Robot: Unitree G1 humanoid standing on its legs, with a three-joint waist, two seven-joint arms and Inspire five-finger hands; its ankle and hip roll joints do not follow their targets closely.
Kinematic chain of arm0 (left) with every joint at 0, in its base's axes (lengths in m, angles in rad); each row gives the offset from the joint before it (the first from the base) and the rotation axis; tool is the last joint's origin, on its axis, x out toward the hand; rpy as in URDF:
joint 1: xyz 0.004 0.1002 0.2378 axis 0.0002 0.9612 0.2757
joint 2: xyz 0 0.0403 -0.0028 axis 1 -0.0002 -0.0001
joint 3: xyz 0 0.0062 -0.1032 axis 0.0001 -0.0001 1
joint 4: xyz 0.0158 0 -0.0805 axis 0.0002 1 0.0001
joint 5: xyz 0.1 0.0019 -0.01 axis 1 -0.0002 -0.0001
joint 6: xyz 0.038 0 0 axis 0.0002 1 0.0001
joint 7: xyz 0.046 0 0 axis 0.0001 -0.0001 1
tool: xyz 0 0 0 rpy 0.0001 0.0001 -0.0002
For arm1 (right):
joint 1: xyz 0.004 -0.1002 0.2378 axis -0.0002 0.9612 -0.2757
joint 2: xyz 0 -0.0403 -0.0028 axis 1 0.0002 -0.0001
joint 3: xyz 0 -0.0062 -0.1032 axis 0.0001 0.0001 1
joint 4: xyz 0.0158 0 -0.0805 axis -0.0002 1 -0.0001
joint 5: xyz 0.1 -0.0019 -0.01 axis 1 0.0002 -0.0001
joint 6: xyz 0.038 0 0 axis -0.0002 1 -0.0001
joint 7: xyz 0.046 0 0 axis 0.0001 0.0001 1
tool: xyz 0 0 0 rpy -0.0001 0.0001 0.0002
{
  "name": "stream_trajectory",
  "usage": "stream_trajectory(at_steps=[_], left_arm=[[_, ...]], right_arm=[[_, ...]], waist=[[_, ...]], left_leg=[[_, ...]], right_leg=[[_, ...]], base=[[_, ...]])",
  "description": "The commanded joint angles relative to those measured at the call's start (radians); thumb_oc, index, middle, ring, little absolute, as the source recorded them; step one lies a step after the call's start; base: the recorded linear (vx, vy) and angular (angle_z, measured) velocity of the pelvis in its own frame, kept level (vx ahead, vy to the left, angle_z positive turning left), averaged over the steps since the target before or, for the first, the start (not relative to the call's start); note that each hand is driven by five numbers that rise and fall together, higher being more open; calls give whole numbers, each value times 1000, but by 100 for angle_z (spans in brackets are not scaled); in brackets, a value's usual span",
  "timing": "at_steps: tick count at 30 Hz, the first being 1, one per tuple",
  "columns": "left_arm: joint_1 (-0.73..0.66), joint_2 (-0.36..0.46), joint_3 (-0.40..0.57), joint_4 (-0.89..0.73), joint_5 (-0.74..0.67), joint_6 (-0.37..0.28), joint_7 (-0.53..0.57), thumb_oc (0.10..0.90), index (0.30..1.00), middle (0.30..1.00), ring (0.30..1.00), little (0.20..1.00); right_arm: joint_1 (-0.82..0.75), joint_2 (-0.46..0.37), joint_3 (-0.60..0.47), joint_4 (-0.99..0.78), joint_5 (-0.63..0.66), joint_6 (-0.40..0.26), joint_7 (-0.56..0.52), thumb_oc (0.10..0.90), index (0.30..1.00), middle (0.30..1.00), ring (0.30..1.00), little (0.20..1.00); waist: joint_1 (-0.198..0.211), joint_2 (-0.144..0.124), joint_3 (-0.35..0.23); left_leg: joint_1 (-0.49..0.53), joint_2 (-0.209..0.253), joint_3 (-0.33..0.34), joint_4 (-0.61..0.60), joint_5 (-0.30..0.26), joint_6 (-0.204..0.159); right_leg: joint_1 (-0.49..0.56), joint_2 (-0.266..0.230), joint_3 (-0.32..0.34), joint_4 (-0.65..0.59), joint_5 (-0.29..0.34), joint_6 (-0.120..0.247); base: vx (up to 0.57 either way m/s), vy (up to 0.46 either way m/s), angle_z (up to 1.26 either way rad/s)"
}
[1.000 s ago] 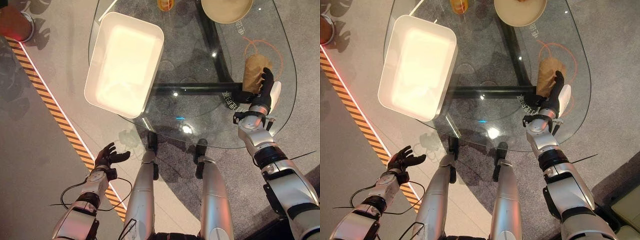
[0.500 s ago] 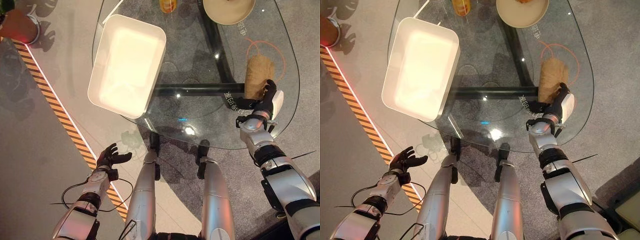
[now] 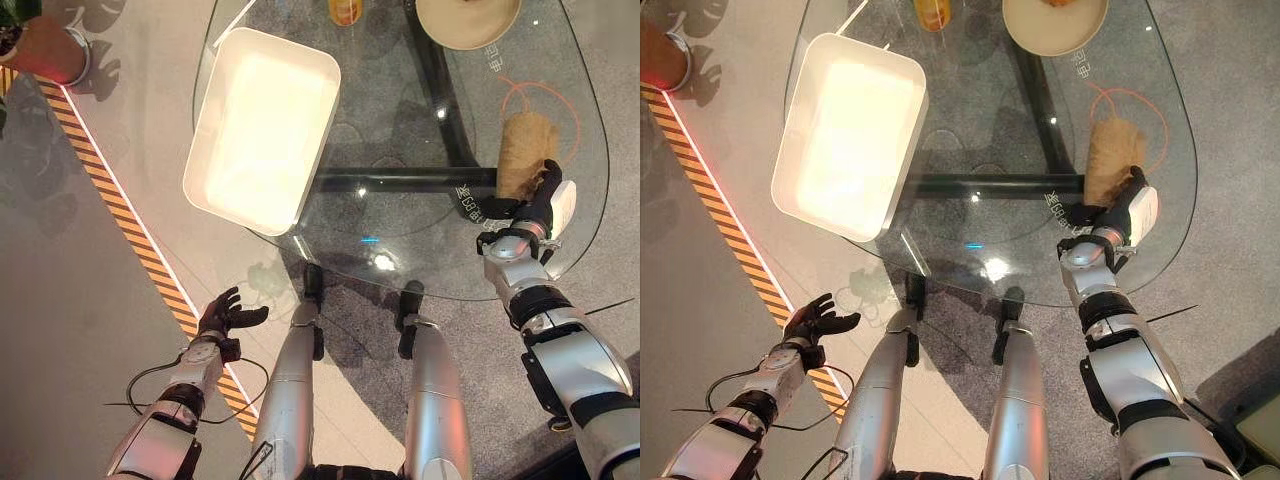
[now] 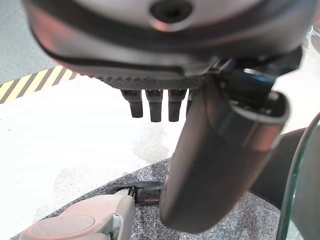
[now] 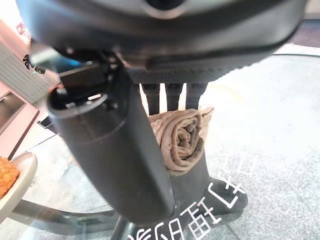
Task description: Wipe the table with a cloth and put it in the basket.
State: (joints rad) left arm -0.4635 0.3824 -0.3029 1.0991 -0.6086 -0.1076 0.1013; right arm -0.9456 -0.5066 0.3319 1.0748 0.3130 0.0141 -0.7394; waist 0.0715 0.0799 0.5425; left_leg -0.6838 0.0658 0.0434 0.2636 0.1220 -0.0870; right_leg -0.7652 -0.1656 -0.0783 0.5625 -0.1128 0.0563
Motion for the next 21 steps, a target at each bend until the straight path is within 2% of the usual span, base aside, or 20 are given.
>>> stream_trajectory(at_steps=[1,12,14,15,21], left_arm=[[12,-12,1,59,3,-11,39,800,900,900,900,900],[5,-11,-7,67,-2,-10,33,800,900,900,900,900],[3,-12,-9,66,-2,-10,35,800,900,900,900,900],[0,-12,-9,67,-1,-8,34,800,900,900,900,900],[-6,-7,-15,59,-4,0,34,800,900,900,900,900]], right_arm=[[-60,-66,-9,41,-30,-7,-53,800,900,900,900,900],[-97,-80,3,91,-57,18,-63,800,900,900,900,900],[-98,-80,5,96,-60,21,-59,482,627,627,627,582],[-102,-82,7,103,-66,24,-56,100,300,300,300,200],[-102,-88,24,117,-86,17,-42,100,300,300,300,200]], waist=[[-7,35,-23],[-2,42,-23],[-1,42,-23],[-1,42,-23],[-3,42,-23]], left_leg=[[-31,-66,-2,133,-149,45],[-31,-72,-6,127,-146,49],[-32,-71,-6,126,-146,50],[-31,-72,-8,125,-146,51],[-31,-76,-13,122,-143,52]], right_leg=[[3,14,-85,-75,50,-3],[0,14,-84,-78,55,-1],[-2,14,-83,-78,55,-1],[-1,15,-84,-79,56,0],[-3,20,-77,-84,60,1]], base=[[0,0,0],[0,0,0],[0,0,0],[0,0,0],[0,0,0]])
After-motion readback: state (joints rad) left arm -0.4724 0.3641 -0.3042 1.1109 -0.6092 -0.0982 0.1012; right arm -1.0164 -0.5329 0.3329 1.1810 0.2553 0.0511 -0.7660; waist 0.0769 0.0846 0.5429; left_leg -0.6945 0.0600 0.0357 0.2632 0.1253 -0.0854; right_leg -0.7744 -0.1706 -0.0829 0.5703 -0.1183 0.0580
